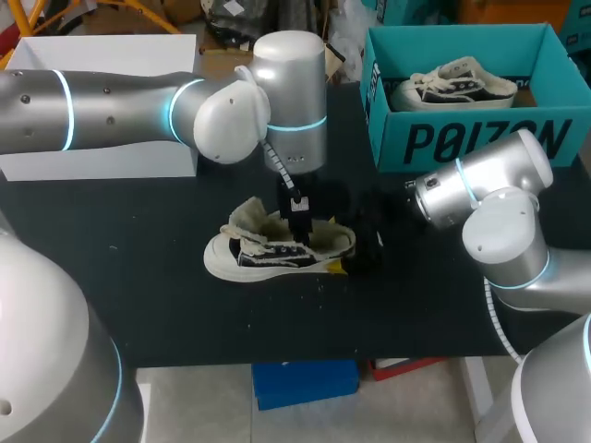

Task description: Take the shoe out of the shoebox, open the shoe tongue, remove and reinsert the insole, then place the shoe into the shoebox

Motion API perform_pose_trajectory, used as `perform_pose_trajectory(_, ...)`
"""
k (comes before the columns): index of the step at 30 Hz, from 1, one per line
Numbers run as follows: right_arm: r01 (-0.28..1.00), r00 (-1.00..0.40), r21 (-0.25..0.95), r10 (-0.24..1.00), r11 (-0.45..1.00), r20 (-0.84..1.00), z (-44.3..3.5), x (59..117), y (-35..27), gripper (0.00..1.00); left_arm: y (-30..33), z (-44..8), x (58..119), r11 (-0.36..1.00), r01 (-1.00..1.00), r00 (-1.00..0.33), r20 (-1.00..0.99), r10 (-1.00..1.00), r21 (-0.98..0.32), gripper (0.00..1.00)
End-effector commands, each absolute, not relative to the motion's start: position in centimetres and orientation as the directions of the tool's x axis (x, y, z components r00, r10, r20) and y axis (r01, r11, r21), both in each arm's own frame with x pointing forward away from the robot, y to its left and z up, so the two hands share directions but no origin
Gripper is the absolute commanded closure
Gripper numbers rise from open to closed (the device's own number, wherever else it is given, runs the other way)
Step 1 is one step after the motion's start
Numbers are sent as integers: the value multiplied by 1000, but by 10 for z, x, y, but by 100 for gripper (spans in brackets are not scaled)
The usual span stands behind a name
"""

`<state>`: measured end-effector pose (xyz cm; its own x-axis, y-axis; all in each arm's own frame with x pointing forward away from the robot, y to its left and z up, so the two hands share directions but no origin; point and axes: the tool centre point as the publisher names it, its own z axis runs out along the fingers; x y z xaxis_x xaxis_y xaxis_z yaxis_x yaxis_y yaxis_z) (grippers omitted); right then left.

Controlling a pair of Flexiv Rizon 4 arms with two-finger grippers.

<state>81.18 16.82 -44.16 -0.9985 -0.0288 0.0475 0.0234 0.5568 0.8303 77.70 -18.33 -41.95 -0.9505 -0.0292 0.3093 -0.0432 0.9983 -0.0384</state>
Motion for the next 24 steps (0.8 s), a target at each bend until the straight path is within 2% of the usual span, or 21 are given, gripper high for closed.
perform_pose_trajectory(1, 26, -998, 830, -27, 558, 50, -446, 813, 169, 100, -183, -438, 769, 998, -56, -964, 262, -52, -7, 71)
perform_pose_trajectory(3, 26, -998, 830, -27, 558, 50, -446, 813, 169, 100, -182, -439, 769, 998, -59, -971, 231, -61, 18, 68)
perform_pose_trajectory(5, 26, -998, 830, -27, 558, 50, -446, 813, 169, 100, -180, -440, 770, 998, -52, -979, 197, -59, 39, 58)
perform_pose_trajectory(7, 26, -998, 830, -27, 558, 50, -446, 813, 169, 100, -177, -441, 770, 995, -68, -985, 155, -78, 70, 70)
perform_pose_trajectory(8, 26, -998, 830, -27, 558, 50, -446, 813, 169, 100, -175, -442, 771, 993, -80, -988, 129, -91, 89, 70)
perform_pose_trajectory(10, 26, -998, 830, -27, 558, 50, -446, 813, 169, 100, -170, -443, 772, 986, -95, -992, 70, -106, 134, 56)
perform_pose_trajectory(11, 26, -998, 830, -27, 558, 50, -446, 813, 169, 100, -168, -444, 773, 984, -96, -993, 51, -105, 151, 56)
perform_pose_trajectory(16, 26, -998, 830, -27, 558, 50, -446, 813, 169, 100, -156, -448, 779, 975, -97, -995, -44, -90, 199, 59)
perform_pose_trajectory(17, 26, -998, 830, -27, 558, 50, -446, 813, 169, 100, -154, -450, 782, 975, -95, -995, -50, -86, 201, 69)
perform_pose_trajectory(18, 26, -998, 830, -27, 558, 50, -446, 813, 169, 100, -151, -452, 784, 977, -90, -995, -56, -81, 195, 72)
perform_pose_trajectory(21, 26, -998, 830, -27, 558, 50, -446, 813, 169, 100, -147, -457, 789, 974, -79, -994, -96, -59, 214, 65)
perform_pose_trajectory(24, 26, -998, 830, -27, 558, 50, -446, 813, 169, 100, -145, -463, 792, 969, -74, -989, -146, -40, 238, 69)
